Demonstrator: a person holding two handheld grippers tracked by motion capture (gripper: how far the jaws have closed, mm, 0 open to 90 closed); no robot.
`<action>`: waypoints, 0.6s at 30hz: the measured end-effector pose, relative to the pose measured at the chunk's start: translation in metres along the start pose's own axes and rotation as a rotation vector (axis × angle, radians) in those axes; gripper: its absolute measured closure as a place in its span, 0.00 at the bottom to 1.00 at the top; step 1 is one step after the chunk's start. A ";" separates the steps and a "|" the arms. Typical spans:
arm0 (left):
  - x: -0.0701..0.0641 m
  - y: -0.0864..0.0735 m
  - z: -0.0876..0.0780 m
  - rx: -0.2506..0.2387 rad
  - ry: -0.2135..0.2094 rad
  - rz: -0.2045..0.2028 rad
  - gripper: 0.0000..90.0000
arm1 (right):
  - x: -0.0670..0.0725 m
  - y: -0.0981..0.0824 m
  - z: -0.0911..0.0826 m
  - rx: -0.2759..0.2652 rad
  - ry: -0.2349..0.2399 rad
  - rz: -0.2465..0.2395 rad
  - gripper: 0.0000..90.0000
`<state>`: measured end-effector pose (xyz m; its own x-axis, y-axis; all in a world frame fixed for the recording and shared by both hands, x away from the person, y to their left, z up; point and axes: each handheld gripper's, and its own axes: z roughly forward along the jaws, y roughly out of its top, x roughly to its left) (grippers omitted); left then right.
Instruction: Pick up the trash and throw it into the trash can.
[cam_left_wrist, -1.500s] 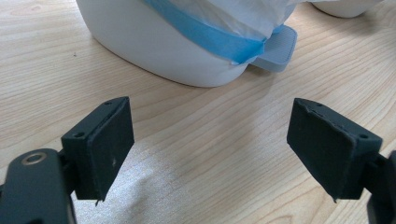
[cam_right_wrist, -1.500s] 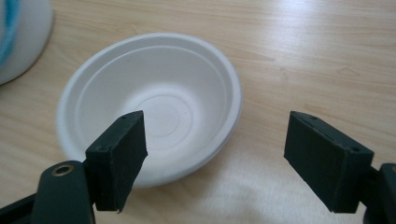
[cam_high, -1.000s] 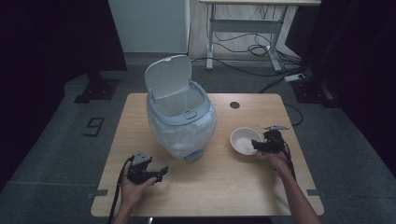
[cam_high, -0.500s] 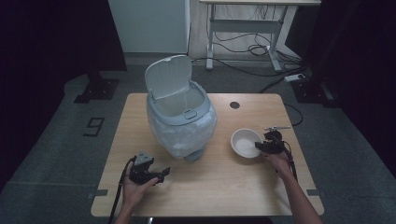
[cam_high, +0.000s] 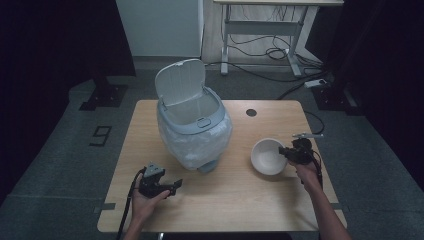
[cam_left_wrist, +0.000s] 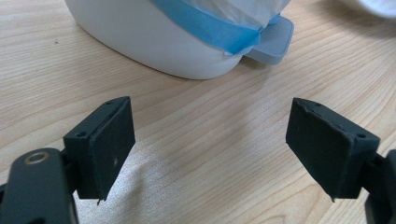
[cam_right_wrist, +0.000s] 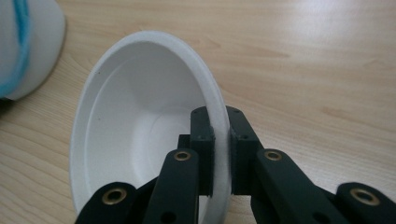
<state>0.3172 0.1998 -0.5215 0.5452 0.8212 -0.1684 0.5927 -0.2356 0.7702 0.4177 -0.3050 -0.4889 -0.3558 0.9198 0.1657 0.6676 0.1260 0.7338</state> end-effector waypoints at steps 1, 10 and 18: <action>0.000 0.000 0.000 0.001 -0.002 0.000 0.17 | 0.001 0.001 -0.006 -0.025 0.006 0.003 0.92; 0.000 0.000 -0.001 -0.007 -0.001 0.000 0.18 | 0.007 0.010 -0.031 -0.116 0.034 0.020 0.92; 0.000 0.000 -0.001 -0.007 -0.003 0.000 0.18 | 0.019 0.026 -0.054 -0.195 0.059 0.001 0.92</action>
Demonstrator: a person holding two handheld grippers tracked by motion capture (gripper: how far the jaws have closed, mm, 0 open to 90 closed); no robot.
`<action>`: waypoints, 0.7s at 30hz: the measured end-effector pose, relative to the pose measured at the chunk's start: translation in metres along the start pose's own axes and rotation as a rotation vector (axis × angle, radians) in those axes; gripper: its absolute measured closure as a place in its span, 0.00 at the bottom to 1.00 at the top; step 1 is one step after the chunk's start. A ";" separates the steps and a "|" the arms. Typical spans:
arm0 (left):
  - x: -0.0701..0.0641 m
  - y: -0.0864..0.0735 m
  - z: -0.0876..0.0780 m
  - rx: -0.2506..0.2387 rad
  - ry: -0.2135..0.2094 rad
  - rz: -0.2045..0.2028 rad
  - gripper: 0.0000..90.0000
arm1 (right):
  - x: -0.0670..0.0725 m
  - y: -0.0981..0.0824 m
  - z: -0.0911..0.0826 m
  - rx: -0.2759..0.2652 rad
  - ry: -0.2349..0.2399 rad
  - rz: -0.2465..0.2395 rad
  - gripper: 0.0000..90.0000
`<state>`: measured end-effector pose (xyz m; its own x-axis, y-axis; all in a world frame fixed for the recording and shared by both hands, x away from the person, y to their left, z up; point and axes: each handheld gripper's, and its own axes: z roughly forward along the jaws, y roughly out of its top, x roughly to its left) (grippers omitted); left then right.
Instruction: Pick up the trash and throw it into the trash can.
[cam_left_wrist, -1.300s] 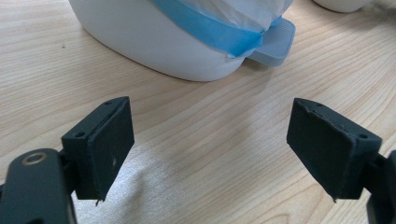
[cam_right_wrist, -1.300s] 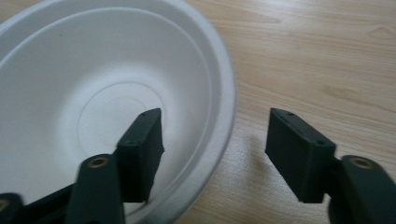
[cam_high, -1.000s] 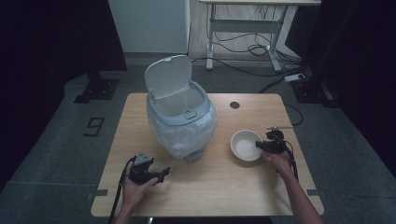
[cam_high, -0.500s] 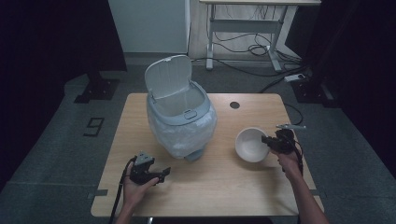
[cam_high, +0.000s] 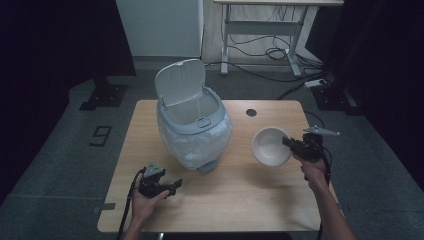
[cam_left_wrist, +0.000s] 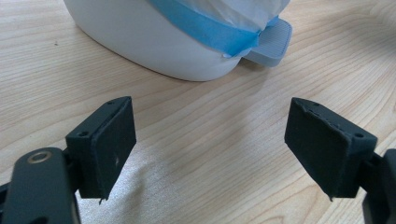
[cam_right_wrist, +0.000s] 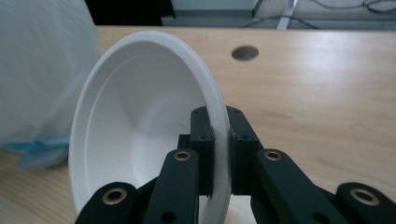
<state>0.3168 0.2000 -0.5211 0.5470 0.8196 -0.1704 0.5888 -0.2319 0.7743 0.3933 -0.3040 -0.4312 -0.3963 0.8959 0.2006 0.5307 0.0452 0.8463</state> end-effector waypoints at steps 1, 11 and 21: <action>0.000 0.000 0.000 0.001 -0.001 0.000 0.18 | 0.004 0.007 -0.005 -0.022 0.011 -0.002 0.92; 0.000 0.000 0.002 0.007 -0.006 -0.001 0.18 | 0.029 0.039 -0.021 -0.112 0.061 -0.040 0.92; 0.000 0.000 0.002 0.008 -0.008 -0.007 0.18 | 0.051 0.070 -0.029 -0.167 0.083 -0.061 0.92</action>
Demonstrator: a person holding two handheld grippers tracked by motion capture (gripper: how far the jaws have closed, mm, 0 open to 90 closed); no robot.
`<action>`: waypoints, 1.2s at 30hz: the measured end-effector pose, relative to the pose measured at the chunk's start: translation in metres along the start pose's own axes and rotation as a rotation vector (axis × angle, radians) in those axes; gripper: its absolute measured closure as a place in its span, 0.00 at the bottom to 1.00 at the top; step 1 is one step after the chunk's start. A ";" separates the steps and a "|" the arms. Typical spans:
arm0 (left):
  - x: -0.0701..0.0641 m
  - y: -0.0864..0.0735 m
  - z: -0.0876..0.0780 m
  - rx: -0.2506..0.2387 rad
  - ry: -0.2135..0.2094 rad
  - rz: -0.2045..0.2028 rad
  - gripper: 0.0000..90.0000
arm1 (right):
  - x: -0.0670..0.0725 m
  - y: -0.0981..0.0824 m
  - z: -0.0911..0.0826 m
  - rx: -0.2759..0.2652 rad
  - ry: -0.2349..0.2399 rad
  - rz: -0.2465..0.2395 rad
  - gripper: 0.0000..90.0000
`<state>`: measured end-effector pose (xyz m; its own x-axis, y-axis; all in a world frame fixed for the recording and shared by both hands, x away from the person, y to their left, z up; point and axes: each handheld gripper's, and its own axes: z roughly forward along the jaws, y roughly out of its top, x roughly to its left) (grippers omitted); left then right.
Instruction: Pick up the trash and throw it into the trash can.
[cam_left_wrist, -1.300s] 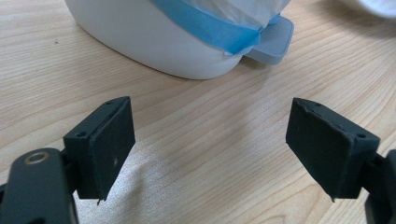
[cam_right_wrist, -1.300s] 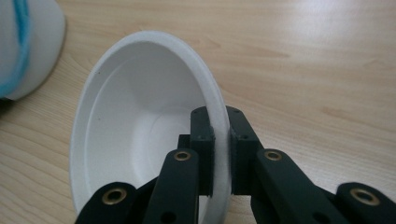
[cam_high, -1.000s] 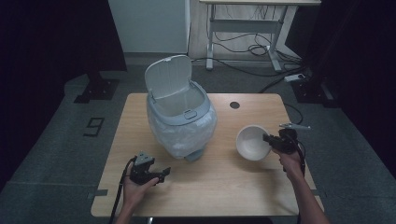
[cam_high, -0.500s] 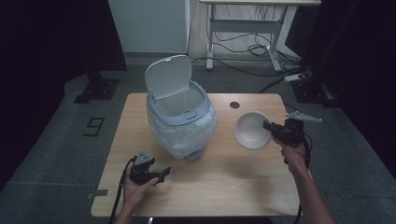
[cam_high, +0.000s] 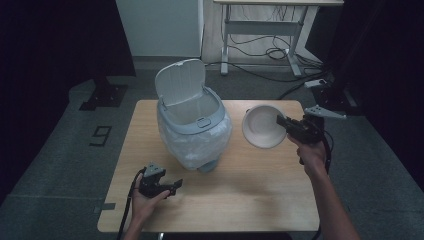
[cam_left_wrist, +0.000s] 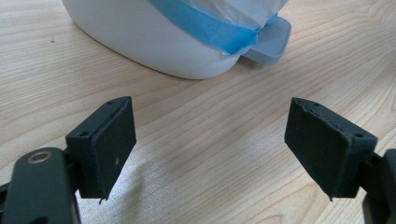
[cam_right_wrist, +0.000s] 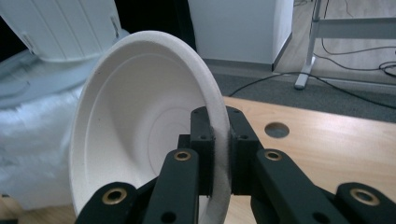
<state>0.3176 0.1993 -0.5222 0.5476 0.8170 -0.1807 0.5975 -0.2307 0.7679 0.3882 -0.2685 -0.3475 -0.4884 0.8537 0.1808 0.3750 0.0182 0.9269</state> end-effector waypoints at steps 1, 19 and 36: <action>0.000 0.000 0.000 0.000 0.000 0.000 0.18 | 0.003 0.004 0.000 -0.006 0.005 -0.003 0.92; 0.001 0.000 0.000 0.004 -0.008 -0.001 0.18 | 0.043 0.050 0.001 -0.051 0.037 -0.098 0.92; 0.002 0.000 0.000 0.008 -0.009 -0.008 0.18 | 0.063 0.062 0.014 -0.065 0.077 -0.110 0.92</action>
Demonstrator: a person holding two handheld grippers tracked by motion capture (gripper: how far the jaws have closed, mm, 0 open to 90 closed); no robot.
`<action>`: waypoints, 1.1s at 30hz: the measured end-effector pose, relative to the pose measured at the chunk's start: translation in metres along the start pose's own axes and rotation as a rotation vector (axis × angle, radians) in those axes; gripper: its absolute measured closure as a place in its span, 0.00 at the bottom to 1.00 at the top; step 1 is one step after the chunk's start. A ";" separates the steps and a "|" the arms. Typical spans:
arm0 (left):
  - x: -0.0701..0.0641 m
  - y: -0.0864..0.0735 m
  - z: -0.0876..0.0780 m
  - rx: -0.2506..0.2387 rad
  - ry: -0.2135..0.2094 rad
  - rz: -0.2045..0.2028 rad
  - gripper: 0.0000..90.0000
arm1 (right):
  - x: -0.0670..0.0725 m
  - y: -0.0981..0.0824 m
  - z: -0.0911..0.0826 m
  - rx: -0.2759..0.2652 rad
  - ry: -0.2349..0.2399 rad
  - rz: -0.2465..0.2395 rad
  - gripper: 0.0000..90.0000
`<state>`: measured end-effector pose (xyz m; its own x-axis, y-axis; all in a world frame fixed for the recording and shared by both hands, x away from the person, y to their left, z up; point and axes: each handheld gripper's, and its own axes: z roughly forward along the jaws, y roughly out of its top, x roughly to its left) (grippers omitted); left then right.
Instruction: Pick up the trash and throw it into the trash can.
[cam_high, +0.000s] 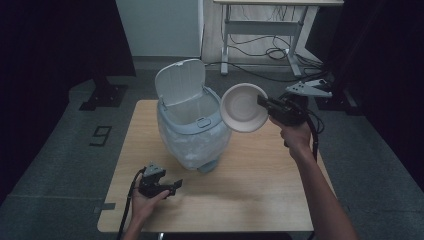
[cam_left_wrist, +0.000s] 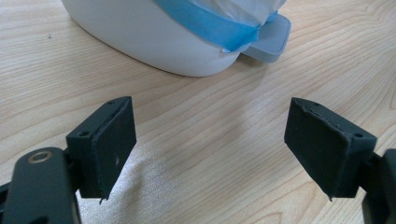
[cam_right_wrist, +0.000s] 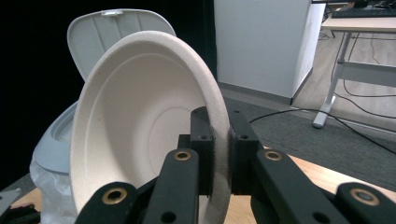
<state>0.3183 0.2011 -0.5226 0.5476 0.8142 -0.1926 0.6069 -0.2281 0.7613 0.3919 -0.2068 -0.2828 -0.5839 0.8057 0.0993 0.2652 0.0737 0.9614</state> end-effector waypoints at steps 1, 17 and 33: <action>0.000 0.000 0.000 0.000 0.000 0.000 0.18 | 0.001 0.001 0.001 0.000 0.002 -0.001 0.92; 0.001 0.000 0.000 0.004 0.000 -0.013 0.18 | 0.014 0.011 0.018 -0.007 0.026 -0.017 0.92; 0.001 0.000 0.000 0.007 -0.003 -0.016 0.18 | 0.020 0.018 0.031 -0.016 0.036 -0.012 0.92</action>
<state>0.3189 0.2019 -0.5232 0.5395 0.8162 -0.2066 0.6196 -0.2188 0.7538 0.4086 -0.1716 -0.2710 -0.6148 0.7828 0.0963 0.2459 0.0742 0.9665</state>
